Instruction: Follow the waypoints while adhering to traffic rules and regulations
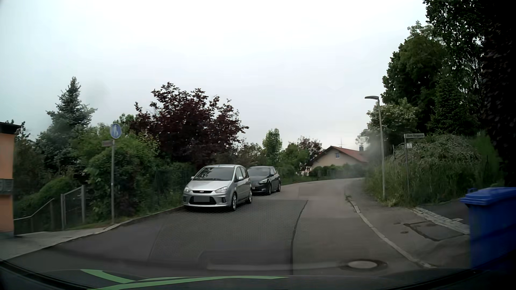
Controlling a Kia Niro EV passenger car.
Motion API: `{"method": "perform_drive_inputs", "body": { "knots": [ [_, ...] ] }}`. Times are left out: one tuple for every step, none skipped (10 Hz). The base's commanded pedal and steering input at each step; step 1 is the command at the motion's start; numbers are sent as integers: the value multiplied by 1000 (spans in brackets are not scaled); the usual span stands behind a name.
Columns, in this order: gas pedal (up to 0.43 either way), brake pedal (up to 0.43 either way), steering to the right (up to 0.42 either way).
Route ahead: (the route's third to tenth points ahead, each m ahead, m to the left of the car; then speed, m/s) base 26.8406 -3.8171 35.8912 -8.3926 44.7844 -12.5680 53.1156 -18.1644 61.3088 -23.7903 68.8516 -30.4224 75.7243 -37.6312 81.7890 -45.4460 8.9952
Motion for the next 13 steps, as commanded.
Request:
{"method": "perform_drive_inputs", "body": {
  "knots": [
    [130, 0, 88],
    [130, 0, 83],
    [138, 0, 78],
    [138, 0, 71],
    [138, 0, 64],
    [138, 0, 60],
    [138, 0, 55],
    [150, 0, 53],
    [150, 0, 52],
    [150, 0, 49],
    [150, 0, 46],
    [150, 0, 46],
    [150, 0, 47]
  ]
}}
